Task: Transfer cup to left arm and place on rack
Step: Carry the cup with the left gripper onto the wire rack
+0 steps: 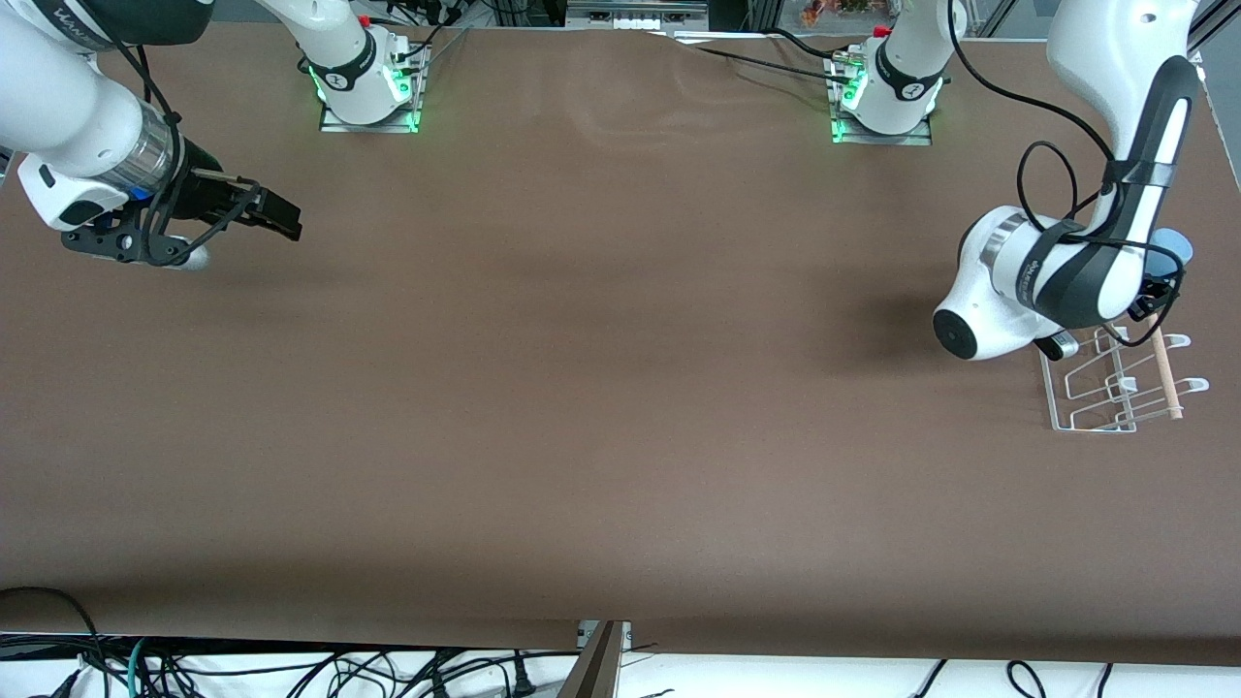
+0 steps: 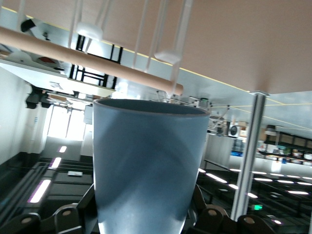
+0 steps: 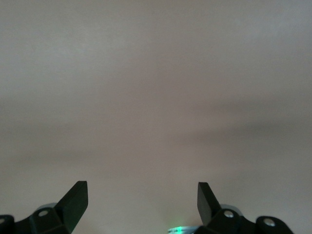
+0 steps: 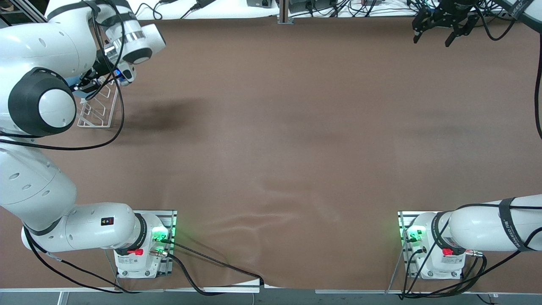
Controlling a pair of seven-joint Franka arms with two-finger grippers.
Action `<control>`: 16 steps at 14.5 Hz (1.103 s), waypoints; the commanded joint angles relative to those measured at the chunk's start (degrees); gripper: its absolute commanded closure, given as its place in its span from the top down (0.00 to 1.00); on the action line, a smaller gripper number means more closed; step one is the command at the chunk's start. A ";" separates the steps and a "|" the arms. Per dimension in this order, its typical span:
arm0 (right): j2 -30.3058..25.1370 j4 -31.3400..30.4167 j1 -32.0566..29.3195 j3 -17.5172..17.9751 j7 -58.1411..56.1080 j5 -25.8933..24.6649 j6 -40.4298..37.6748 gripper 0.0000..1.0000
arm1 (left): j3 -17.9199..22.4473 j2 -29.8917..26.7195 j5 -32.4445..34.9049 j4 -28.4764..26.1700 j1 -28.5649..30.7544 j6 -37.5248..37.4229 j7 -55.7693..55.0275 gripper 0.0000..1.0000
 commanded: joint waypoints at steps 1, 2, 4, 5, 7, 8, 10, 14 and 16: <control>-3.05 -5.38 -2.36 1.35 -3.91 -3.18 4.63 0.99 | -0.47 -2.00 3.50 -4.35 2.40 3.85 -0.61 0.10; -3.31 -6.35 -2.36 1.36 -4.34 -3.89 5.43 0.99 | -0.56 -2.34 4.81 -6.01 2.31 3.86 -0.61 0.10; -3.49 -6.36 -2.71 1.36 -9.24 -4.33 4.91 0.99 | -0.74 -2.35 6.66 -6.99 2.48 4.38 -0.78 0.10; -3.40 -6.18 -3.75 1.36 -11.01 -4.42 4.82 0.99 | -0.65 -2.26 6.67 -7.08 3.01 5.60 -0.87 0.10; -2.97 -5.83 -4.12 1.36 -12.08 -5.21 4.82 0.99 | -0.74 -1.91 6.67 -7.08 3.10 6.05 -1.22 0.10; -2.53 -5.22 -4.29 1.18 -11.82 -5.04 4.91 0.99 | -0.65 -1.56 6.67 -7.08 3.10 6.23 -1.39 0.10; -1.04 -2.50 -4.29 0.65 -11.47 -4.60 4.82 0.99 | -0.65 -0.59 7.62 -7.08 3.19 6.58 -1.66 0.12; 0.55 0.15 -3.15 -1.46 -10.06 -4.16 4.56 0.99 | -0.65 0.11 8.86 -7.17 5.03 9.48 -1.75 0.13; 0.55 0.23 -3.15 -1.46 -9.80 -3.29 4.03 0.99 | -0.73 0.46 8.86 -7.08 5.03 9.57 -1.75 0.17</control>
